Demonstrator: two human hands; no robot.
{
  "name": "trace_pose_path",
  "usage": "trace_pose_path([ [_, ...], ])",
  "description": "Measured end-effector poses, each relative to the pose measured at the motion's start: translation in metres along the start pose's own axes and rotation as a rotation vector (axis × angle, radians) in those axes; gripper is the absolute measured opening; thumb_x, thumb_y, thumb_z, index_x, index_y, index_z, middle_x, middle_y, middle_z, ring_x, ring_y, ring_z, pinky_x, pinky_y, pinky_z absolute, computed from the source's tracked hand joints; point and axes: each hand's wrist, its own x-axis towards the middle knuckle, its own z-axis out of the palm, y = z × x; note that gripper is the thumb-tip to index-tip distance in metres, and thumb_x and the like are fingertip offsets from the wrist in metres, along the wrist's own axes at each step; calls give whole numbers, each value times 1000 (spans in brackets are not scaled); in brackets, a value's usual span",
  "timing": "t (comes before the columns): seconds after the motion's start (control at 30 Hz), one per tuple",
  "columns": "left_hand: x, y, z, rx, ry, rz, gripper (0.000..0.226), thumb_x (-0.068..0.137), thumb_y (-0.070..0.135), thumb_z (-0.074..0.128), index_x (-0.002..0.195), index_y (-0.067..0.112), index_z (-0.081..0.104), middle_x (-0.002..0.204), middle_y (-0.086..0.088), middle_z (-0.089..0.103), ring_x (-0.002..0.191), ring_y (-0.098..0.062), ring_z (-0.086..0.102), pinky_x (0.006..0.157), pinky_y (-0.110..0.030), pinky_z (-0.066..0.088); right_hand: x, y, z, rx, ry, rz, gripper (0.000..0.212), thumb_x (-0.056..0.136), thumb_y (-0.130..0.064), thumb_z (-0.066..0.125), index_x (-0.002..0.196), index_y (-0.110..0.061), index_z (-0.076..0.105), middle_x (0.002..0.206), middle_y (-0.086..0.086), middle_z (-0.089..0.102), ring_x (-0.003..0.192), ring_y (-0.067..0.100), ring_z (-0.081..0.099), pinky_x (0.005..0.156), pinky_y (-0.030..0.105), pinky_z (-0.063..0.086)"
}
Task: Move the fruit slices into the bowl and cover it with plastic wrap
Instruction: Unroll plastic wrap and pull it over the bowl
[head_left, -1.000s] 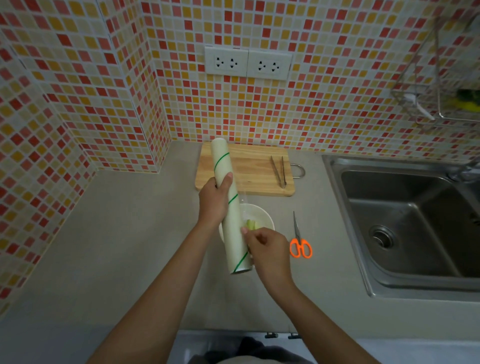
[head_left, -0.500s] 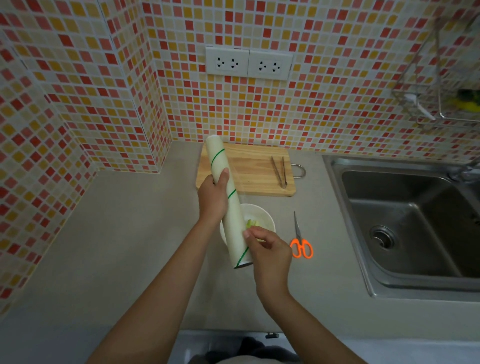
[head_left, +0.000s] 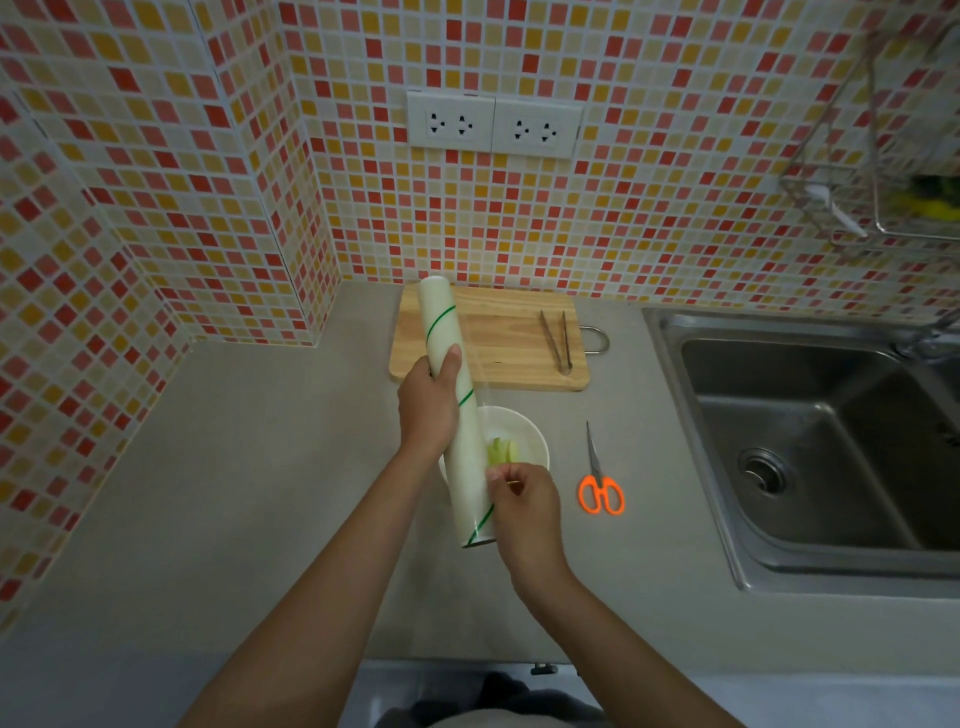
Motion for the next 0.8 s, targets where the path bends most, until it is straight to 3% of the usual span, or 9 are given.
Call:
trace_pose_path([
  [0.13, -1, 0, 0, -4, -18, 10, 40, 93, 49, 49, 75, 14, 55, 66, 5, 56, 58, -8, 53, 50, -23, 35, 6, 2, 1, -109, -45, -12, 22, 92, -5, 48, 71, -7, 48, 79, 8, 45, 65, 13, 39, 57, 21, 30],
  [0.2, -1, 0, -1, -24, -25, 8, 40, 93, 48, 50, 74, 13, 55, 66, 3, 56, 58, -9, 53, 51, -24, 36, 9, 3, -2, -96, -33, 10, 21, 91, -3, 48, 71, -7, 50, 80, 9, 48, 67, 14, 41, 56, 20, 31],
  [0.27, 0, 2, -3, -39, -29, 11, 41, 93, 48, 50, 72, 13, 54, 65, 2, 55, 58, -11, 52, 52, -25, 37, 9, 4, -6, 0, -23, 37, 20, 91, -2, 51, 72, -9, 56, 77, 6, 54, 71, 16, 48, 62, 21, 38],
  [0.33, 0, 4, -3, -53, -31, 20, 41, 93, 48, 51, 71, 13, 54, 65, 2, 54, 57, -11, 52, 52, -26, 38, 9, 1, -9, 142, -21, 64, 17, 89, -4, 58, 74, -10, 64, 75, 4, 63, 73, 17, 56, 73, 31, 48],
  [0.43, -2, 6, -3, -59, -29, 31, 41, 93, 48, 50, 73, 12, 54, 65, 2, 55, 57, -11, 53, 53, -26, 39, 9, -5, -9, 282, -8, 97, 9, 84, -6, 67, 77, -10, 71, 78, 6, 71, 74, 18, 63, 77, 38, 52],
  [0.63, -8, 8, -1, -31, -17, 68, 39, 93, 46, 52, 69, 16, 51, 63, 3, 53, 57, -12, 51, 55, -28, 38, 4, -10, -10, 346, 27, 135, 6, 79, -4, 72, 76, -9, 75, 76, 7, 73, 71, 20, 66, 68, 34, 56],
  [0.7, -9, 7, 0, -45, -15, 61, 39, 93, 46, 52, 68, 15, 51, 63, 3, 53, 57, -11, 50, 54, -28, 37, 4, -13, -10, 354, 26, 167, 10, 79, -7, 73, 72, -14, 75, 70, 2, 74, 66, 15, 65, 63, 28, 55],
  [0.8, -11, 6, 1, -41, -16, 64, 39, 93, 47, 51, 70, 15, 52, 63, 4, 54, 56, -11, 51, 54, -27, 37, 4, -14, -9, 337, 1, 196, 6, 77, -15, 76, 72, -18, 77, 64, -4, 73, 60, 5, 65, 66, 26, 53],
])
